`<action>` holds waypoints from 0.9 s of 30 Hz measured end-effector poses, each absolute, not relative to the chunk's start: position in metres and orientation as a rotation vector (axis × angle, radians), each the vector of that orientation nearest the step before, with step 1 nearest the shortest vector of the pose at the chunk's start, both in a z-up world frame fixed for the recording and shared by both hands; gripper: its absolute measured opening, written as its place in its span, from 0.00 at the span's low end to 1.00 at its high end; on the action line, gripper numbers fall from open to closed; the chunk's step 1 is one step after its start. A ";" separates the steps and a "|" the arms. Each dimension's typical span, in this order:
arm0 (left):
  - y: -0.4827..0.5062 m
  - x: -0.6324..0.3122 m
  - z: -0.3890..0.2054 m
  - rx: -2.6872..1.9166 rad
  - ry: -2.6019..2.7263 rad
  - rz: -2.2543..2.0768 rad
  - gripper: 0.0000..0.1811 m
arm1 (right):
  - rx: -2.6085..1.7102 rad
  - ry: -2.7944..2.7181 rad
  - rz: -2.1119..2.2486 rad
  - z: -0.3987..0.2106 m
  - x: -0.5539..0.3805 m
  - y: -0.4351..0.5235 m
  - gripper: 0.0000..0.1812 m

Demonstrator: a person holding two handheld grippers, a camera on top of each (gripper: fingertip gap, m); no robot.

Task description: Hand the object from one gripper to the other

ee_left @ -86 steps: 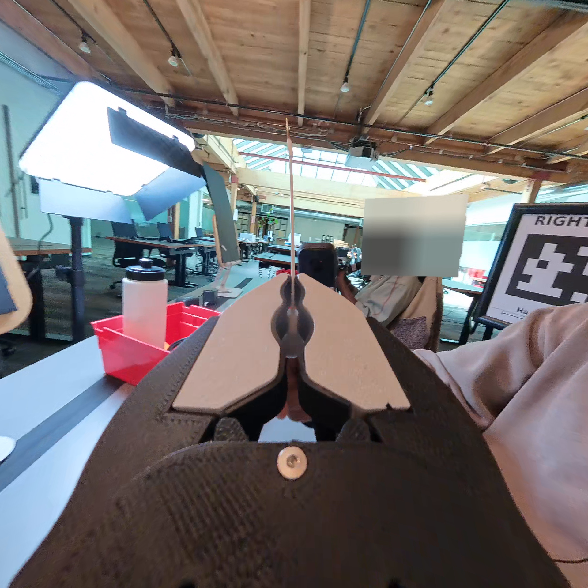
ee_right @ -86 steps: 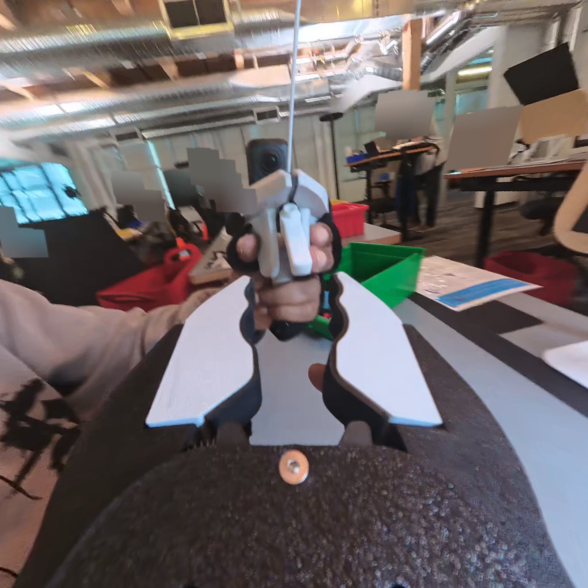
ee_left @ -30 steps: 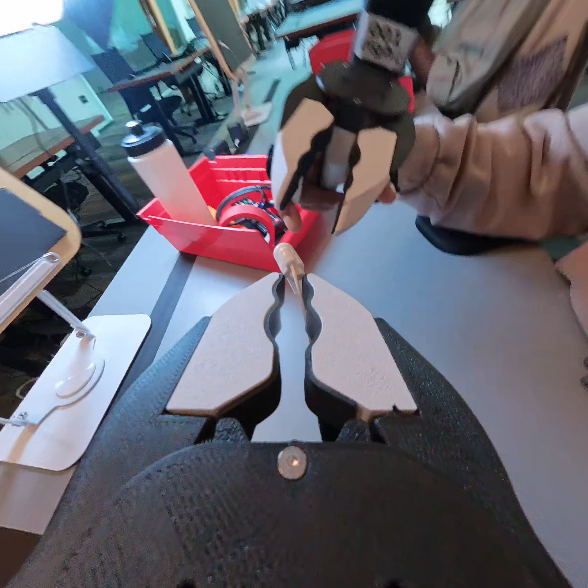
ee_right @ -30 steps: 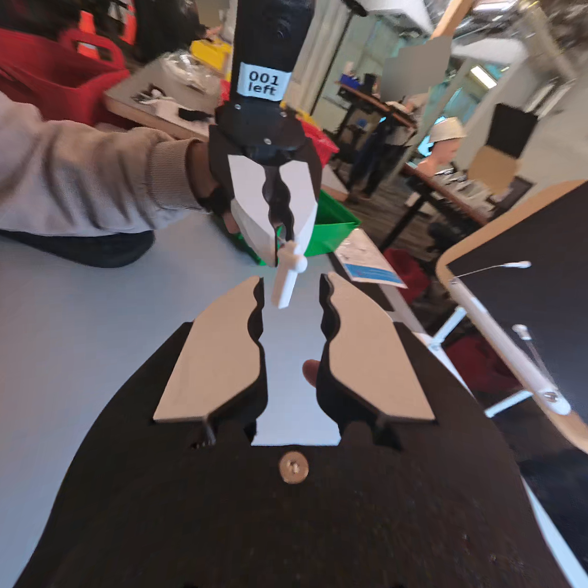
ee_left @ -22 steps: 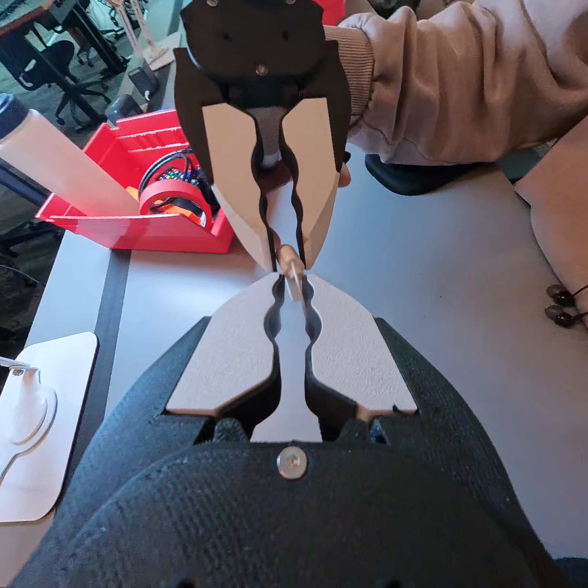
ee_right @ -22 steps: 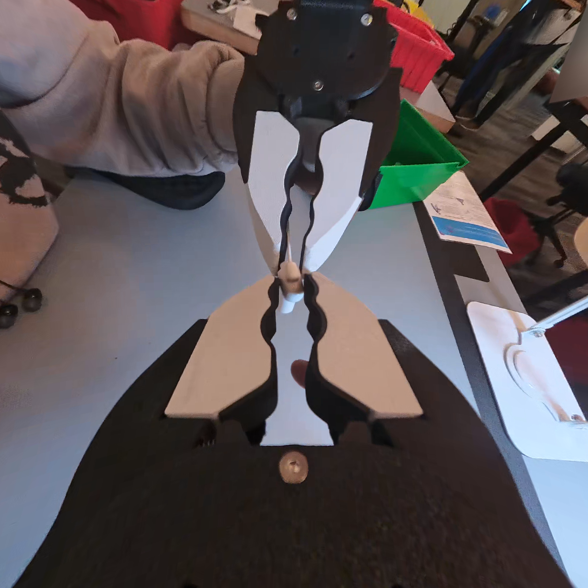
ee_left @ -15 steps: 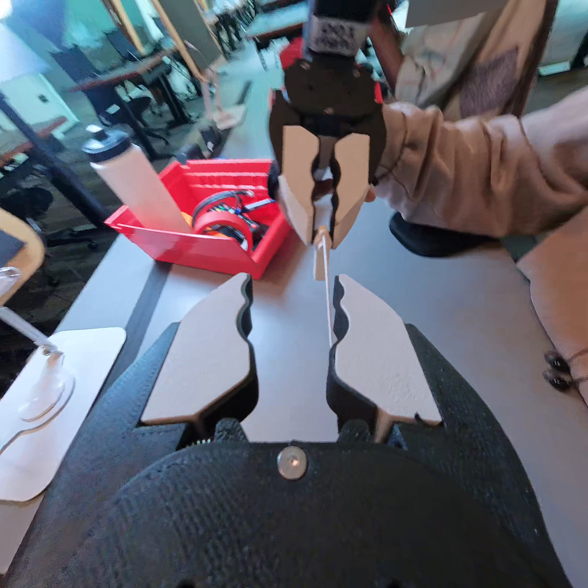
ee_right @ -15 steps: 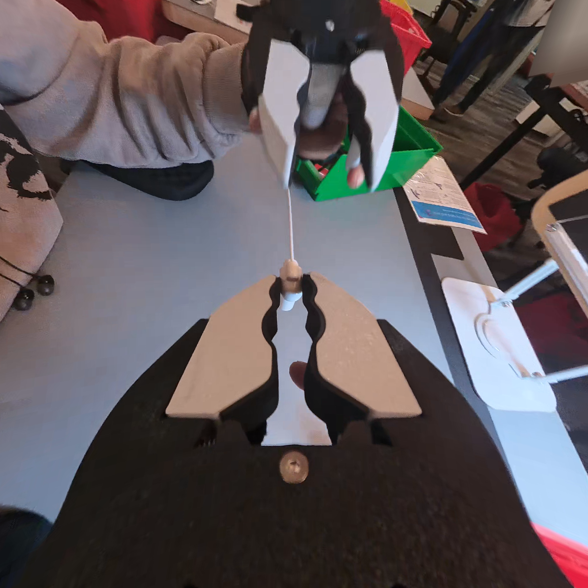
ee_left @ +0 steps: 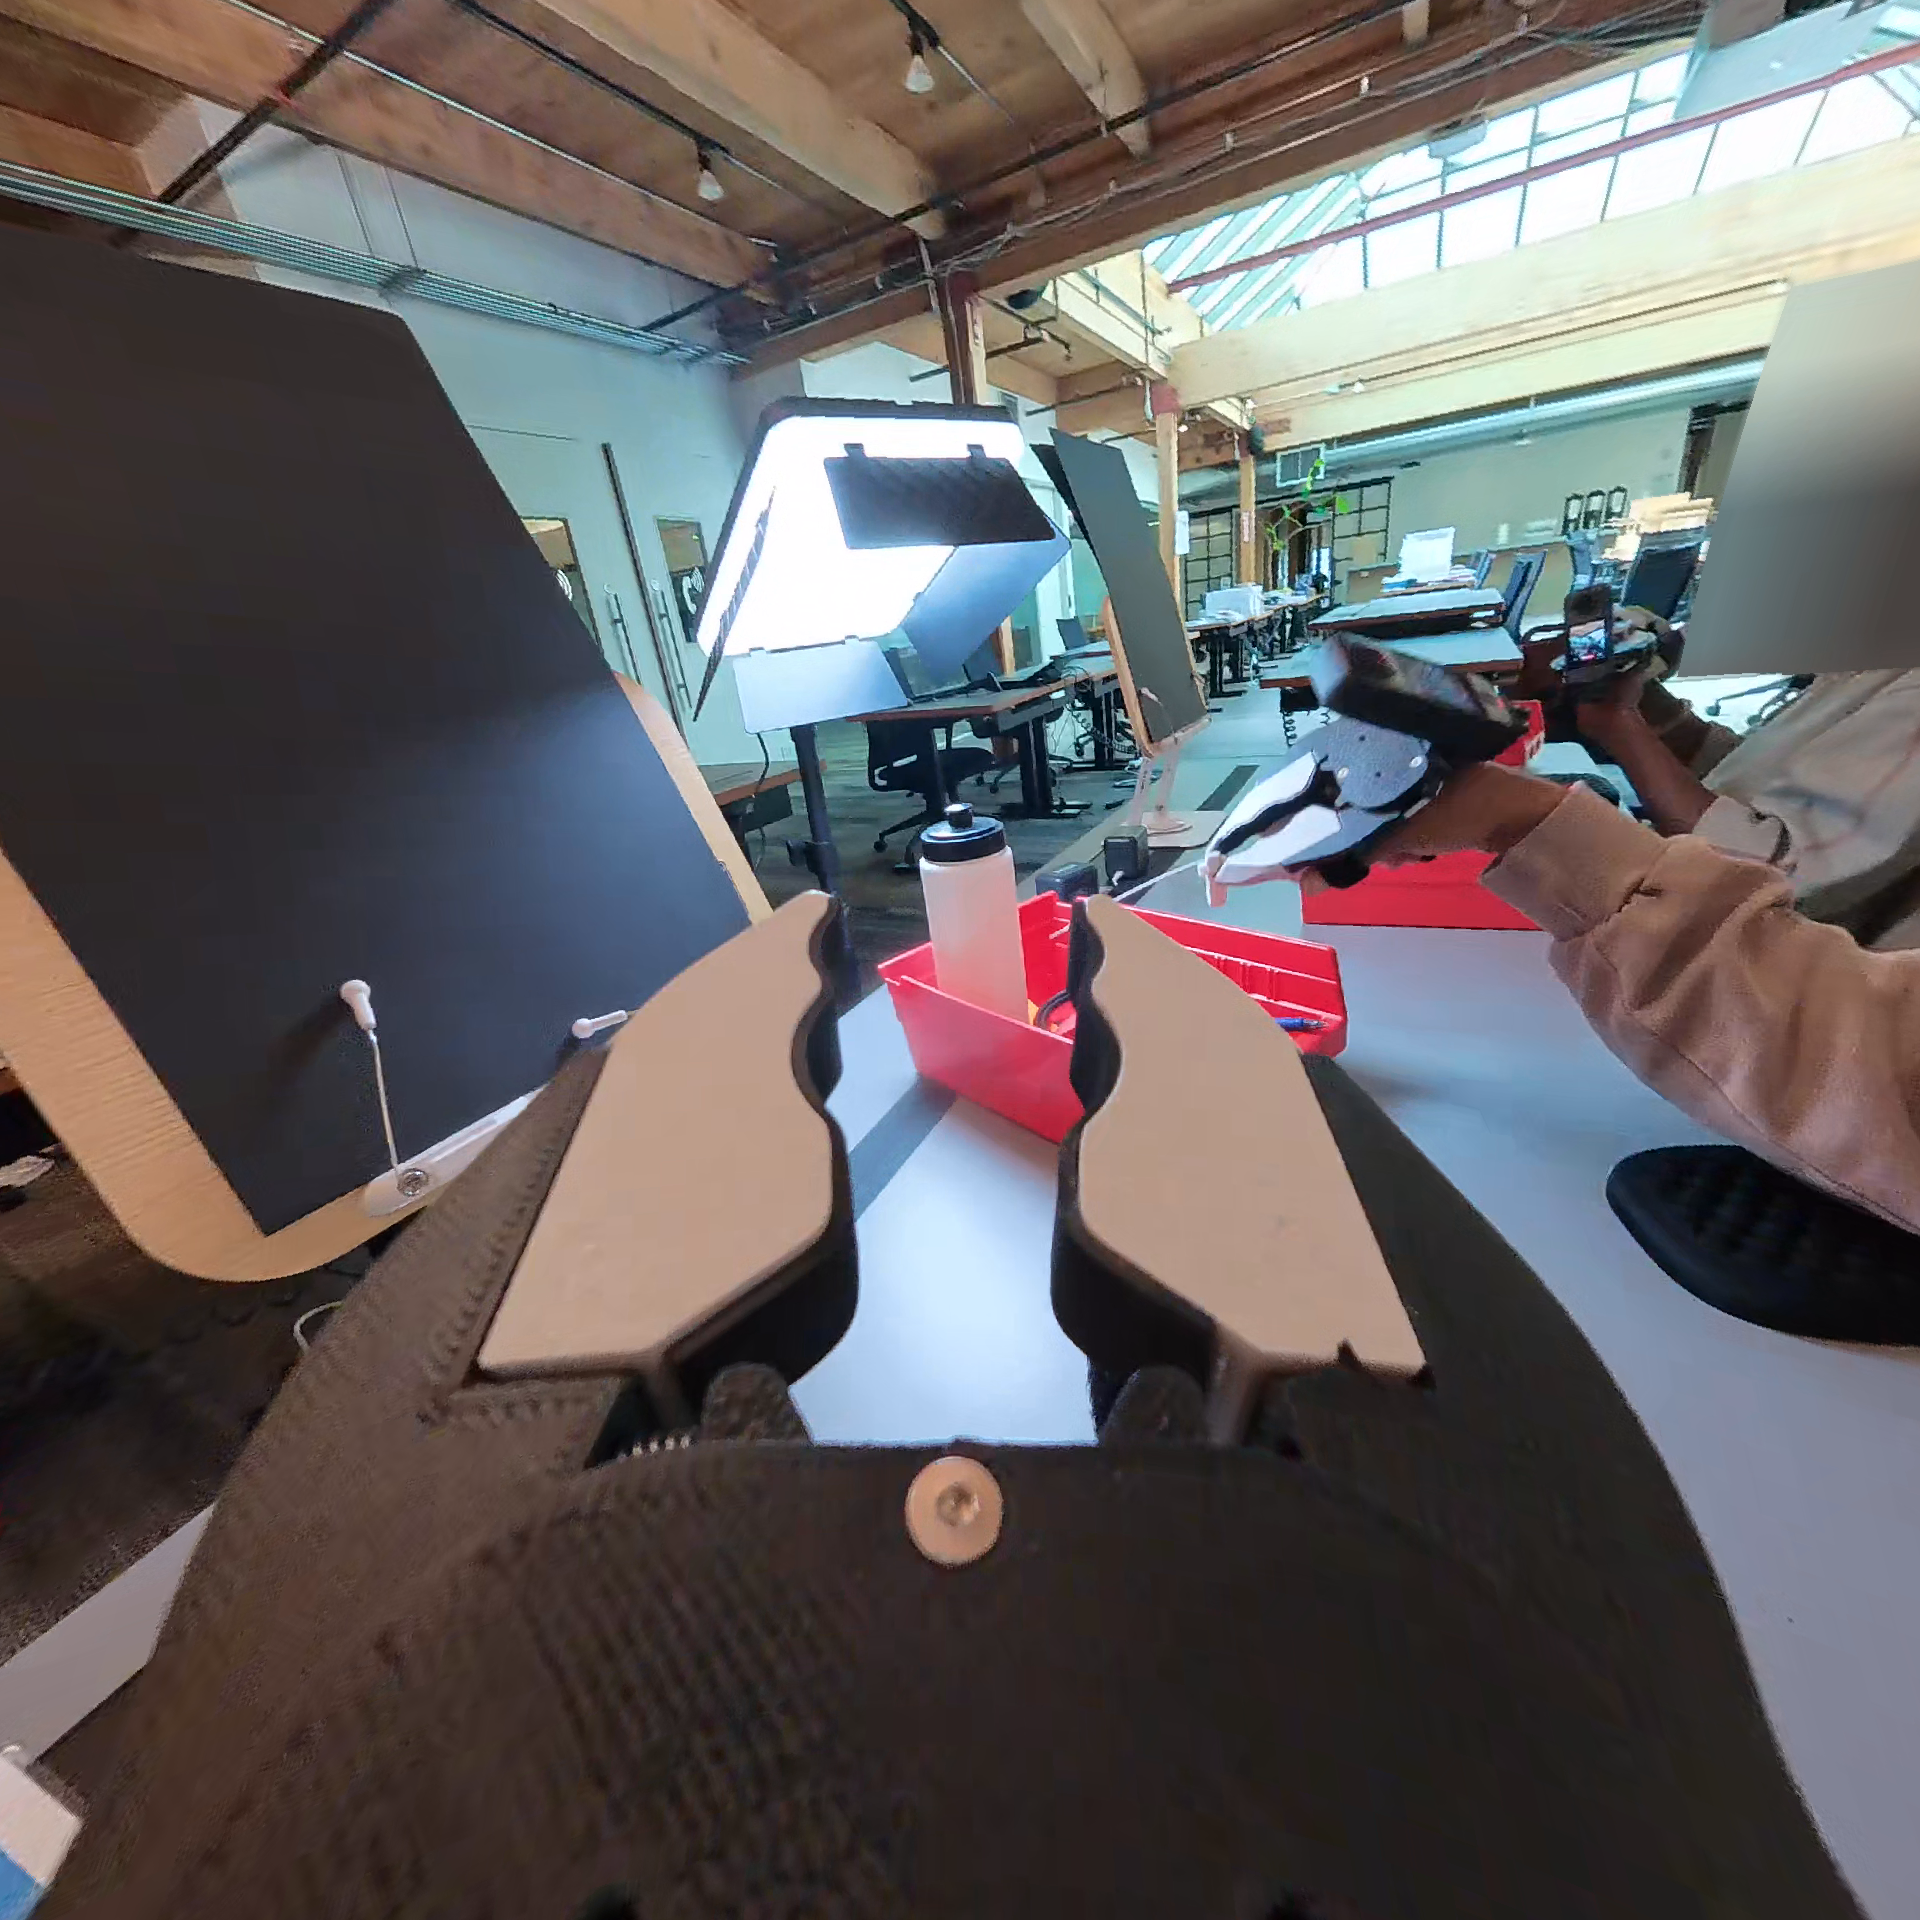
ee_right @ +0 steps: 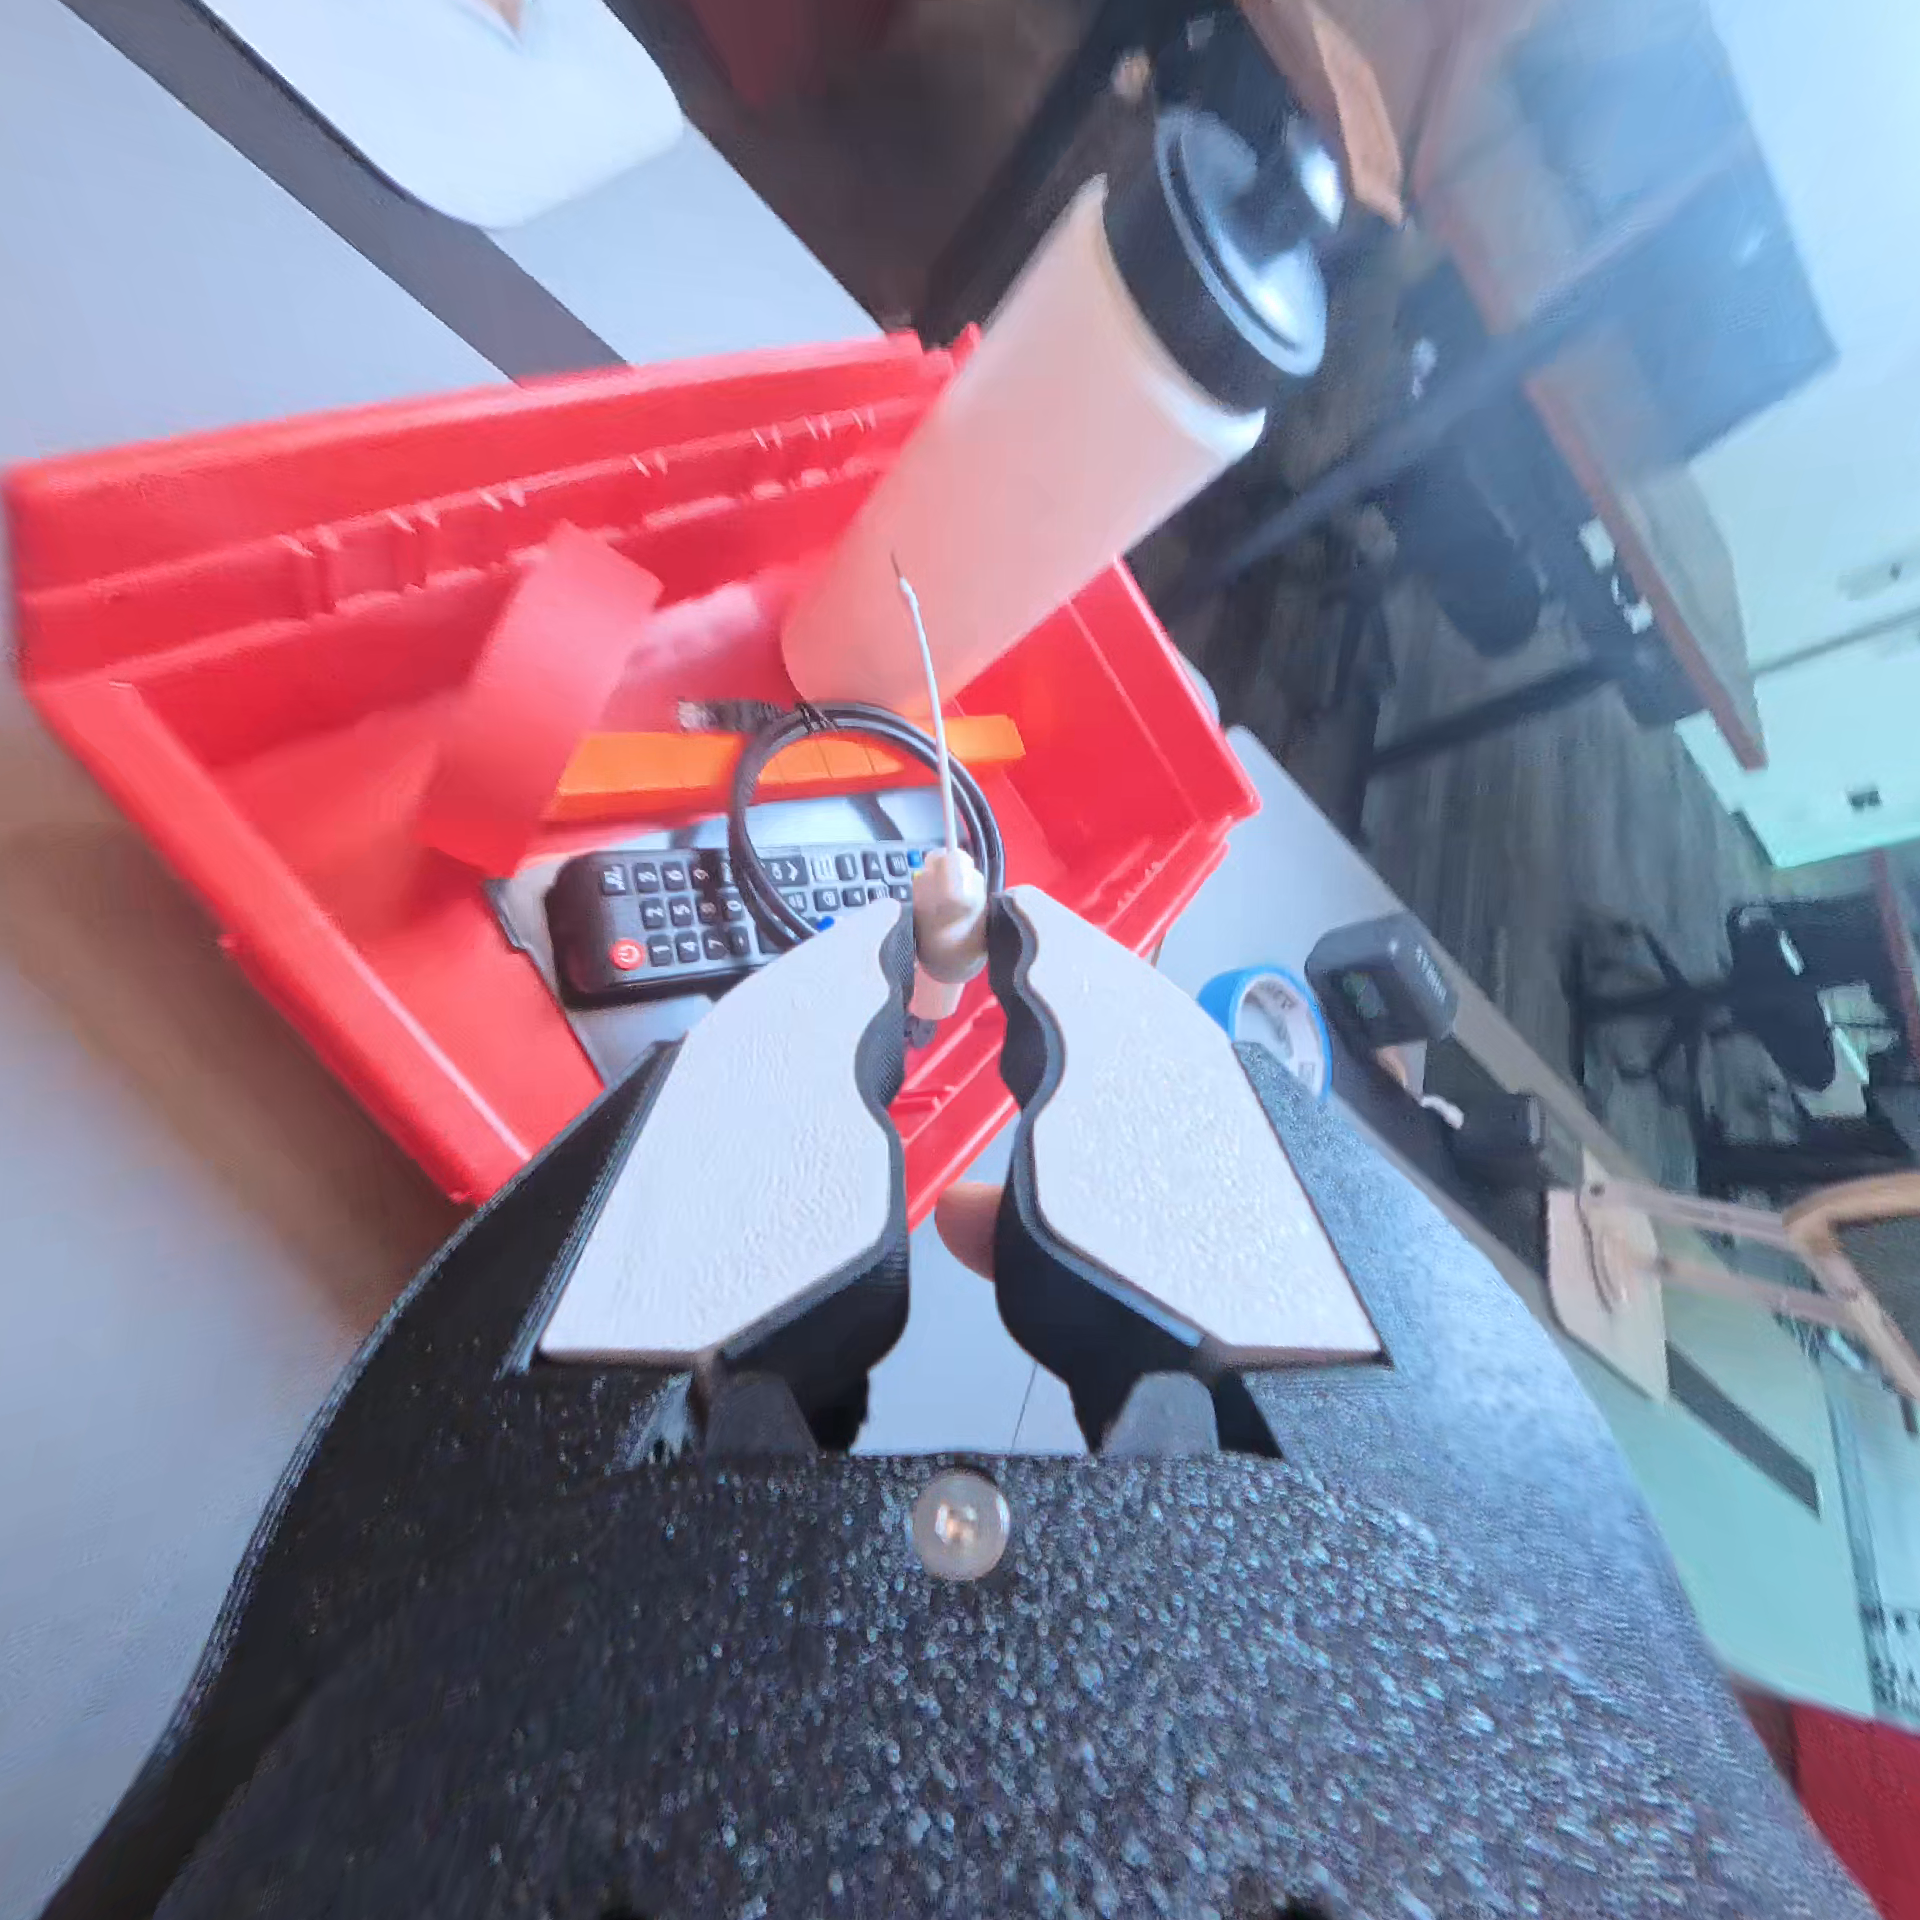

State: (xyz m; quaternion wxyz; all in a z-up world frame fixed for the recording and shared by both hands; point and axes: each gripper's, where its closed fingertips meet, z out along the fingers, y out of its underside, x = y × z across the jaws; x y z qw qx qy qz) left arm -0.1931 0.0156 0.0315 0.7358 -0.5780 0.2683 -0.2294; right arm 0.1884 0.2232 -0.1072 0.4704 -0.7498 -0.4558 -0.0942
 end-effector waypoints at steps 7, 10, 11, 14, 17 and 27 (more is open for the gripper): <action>0.019 -0.199 0.032 -1.277 0.569 -0.453 0.22 | -1.886 -0.820 -0.403 -0.132 0.207 0.279 0.07; 0.020 -0.202 0.032 -1.282 0.559 -0.442 0.21 | -1.816 -0.731 -0.368 -0.127 0.204 0.294 0.20; 0.021 -0.203 0.031 -1.285 0.557 -0.440 0.21 | -1.814 -0.719 -0.363 -0.128 0.205 0.297 0.22; 0.023 -0.208 0.030 -1.294 0.544 -0.422 0.21 | -1.769 -0.674 -0.267 -0.121 0.202 0.298 0.22; 0.024 -0.216 0.031 -1.306 0.523 -0.405 0.21 | -1.737 -0.627 -0.168 -0.109 0.203 0.294 0.20; 0.028 -0.318 0.009 -1.601 0.316 -0.056 0.22 | -1.464 -0.497 0.255 -0.027 0.182 0.256 0.14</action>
